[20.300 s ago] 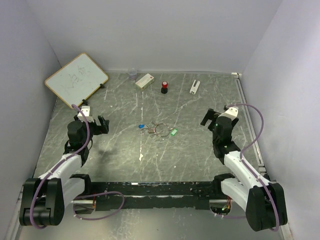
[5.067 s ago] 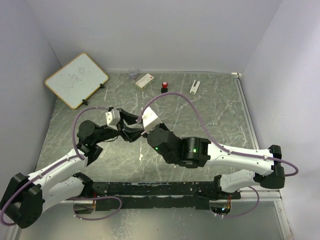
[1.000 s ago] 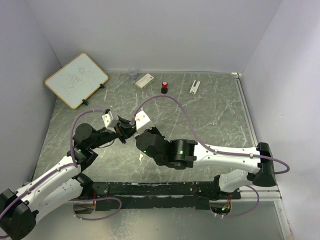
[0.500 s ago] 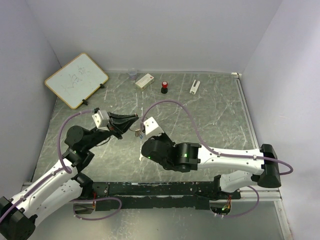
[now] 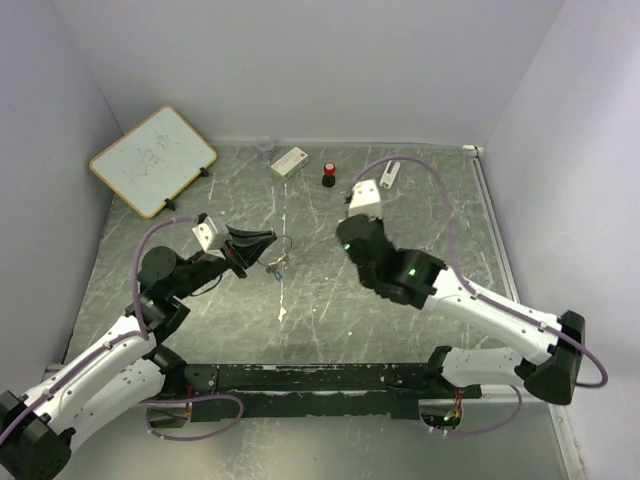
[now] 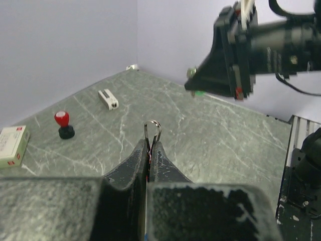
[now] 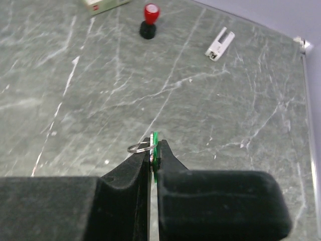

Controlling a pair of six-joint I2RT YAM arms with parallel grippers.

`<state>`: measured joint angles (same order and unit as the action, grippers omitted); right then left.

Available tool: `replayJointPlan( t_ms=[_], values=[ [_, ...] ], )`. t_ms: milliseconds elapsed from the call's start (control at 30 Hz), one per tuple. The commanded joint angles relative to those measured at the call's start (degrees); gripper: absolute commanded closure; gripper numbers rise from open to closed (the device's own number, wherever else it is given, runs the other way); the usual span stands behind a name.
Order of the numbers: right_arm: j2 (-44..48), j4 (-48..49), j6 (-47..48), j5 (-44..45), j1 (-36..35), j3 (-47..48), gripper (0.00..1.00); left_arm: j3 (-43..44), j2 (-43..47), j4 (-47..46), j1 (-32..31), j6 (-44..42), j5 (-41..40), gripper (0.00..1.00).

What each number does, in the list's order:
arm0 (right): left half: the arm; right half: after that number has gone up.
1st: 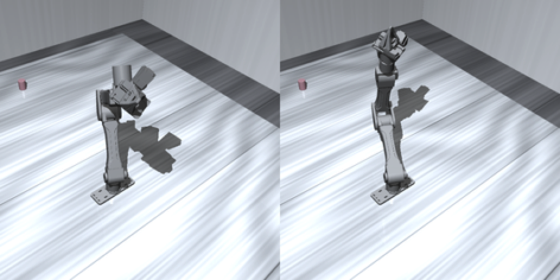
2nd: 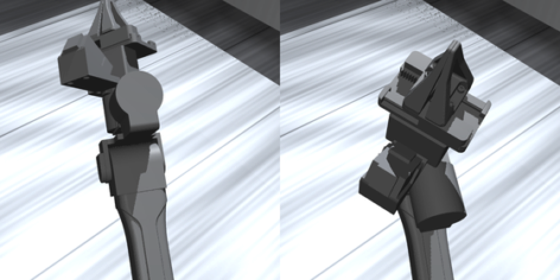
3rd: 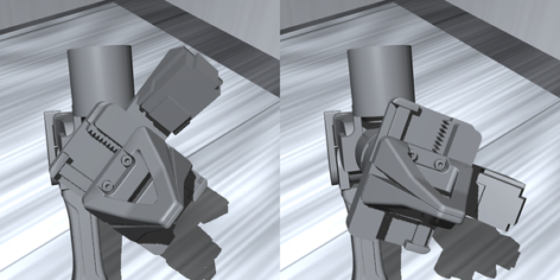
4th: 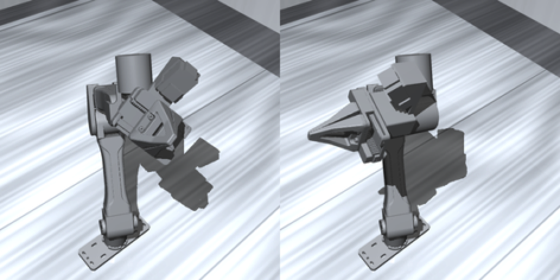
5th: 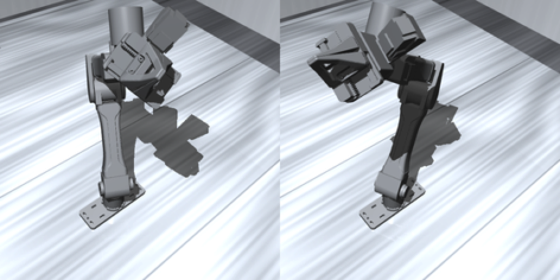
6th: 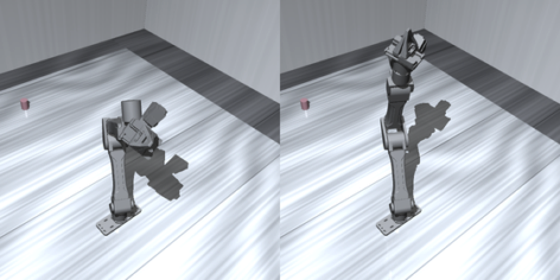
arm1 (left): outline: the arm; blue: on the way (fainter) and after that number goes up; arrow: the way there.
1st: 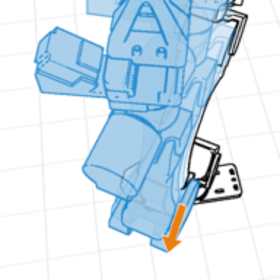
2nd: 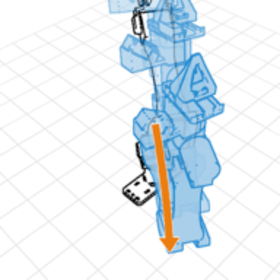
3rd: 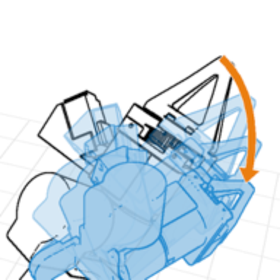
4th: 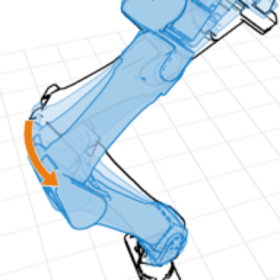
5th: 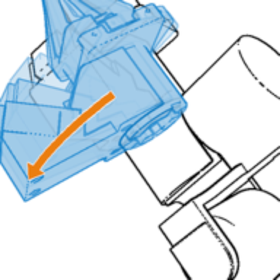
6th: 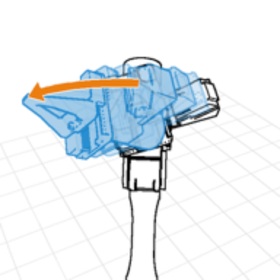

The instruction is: Remove the keys from the keyring

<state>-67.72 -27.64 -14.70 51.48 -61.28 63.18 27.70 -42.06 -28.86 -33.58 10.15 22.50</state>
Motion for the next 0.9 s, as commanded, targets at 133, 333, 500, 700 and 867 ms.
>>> replayJointPlan(
  t_ms=[133,333,500,700,867],
  values=[
    [-1.2,11.8,0.5,-19.6,16.9,-10.0,1.0,3.2,-1.2,6.5,0.2,-0.7,-3.3,0.93],
    [-12.0,17.9,-0.5,-25.7,20.9,-12.3,1.0,4.2,-0.5,9.0,0.2,-0.9,-4.5,0.93],
    [-20.4,23.4,-0.2,-29.7,24.3,-12.5,1.0,3.9,0.5,10.7,0.2,-1.2,-5.7,0.93],
    [-26.2,28.0,-0.2,-33.5,27.0,-11.5,1.0,3.9,1.1,11.4,0.1,-1.1,-6.3,0.93],
    [-29.5,29.3,-0.5,-35.1,27.7,-10.2,0.97,4.1,0.8,11.3,0.2,-1.2,-6.0,0.93]
  ],
)
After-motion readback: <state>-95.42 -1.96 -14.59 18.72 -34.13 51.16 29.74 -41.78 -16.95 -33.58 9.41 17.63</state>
